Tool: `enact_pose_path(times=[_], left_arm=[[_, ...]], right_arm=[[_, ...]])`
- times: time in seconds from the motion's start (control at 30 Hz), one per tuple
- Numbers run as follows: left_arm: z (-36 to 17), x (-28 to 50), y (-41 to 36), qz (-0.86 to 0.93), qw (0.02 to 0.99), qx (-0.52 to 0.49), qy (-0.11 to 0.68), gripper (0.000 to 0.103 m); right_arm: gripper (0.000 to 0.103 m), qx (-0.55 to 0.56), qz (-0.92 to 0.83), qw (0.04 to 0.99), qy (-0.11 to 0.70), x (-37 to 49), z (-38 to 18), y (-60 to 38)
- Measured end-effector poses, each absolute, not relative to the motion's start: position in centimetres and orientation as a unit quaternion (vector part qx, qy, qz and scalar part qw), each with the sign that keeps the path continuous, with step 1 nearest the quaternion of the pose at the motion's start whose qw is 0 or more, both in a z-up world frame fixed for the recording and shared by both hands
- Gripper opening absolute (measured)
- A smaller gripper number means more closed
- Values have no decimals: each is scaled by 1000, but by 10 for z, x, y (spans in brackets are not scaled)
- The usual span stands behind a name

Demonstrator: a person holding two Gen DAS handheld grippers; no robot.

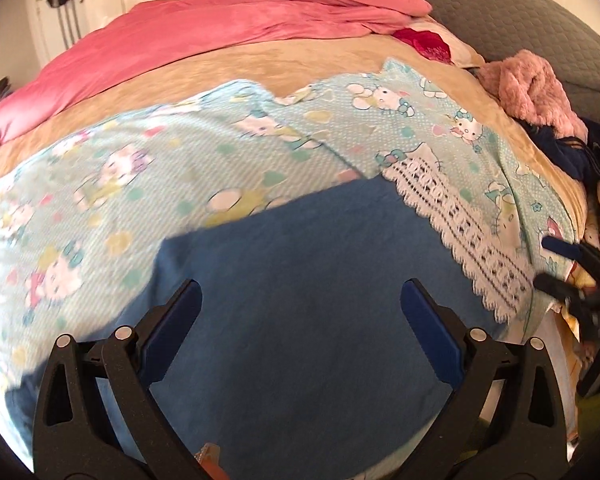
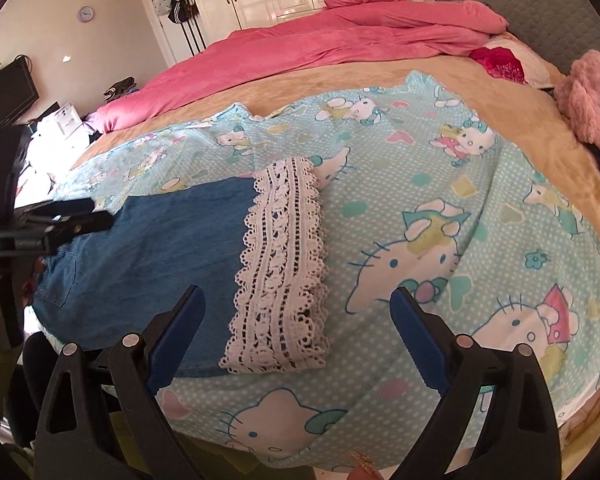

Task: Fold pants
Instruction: 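Grasp the lace-trimmed leg end with the right tool and lift it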

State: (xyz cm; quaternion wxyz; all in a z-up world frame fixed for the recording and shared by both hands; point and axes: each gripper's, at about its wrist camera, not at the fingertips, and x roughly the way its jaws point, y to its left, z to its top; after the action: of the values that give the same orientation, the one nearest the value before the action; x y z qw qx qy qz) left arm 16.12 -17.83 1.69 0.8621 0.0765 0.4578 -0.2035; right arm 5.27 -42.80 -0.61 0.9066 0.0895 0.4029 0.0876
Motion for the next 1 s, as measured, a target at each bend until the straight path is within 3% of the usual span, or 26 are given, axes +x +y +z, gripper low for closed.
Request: enact_pose_path(times=[0.4,0.77,0.87,0.9,1.0], left_arm=[[-6,219,-256,-262,834,145,462,93],[-46,252,-273,-269,824,156,474,89],[-62,256,-271,-267,818,149,487,85],[-64,255,-271,-269,819,144,487,85],[-64,249,-272,-282,818,144,481,69]], right_arm=[[93,110,115,896,414,57,-21,-419],[92,136,115,882,436,70,-43,-408],[87,143,112,883,433,73,-44,-407],[80,145,117,882,433,74,-44,-406],[72,136,117,881,438,78,-45,-403]])
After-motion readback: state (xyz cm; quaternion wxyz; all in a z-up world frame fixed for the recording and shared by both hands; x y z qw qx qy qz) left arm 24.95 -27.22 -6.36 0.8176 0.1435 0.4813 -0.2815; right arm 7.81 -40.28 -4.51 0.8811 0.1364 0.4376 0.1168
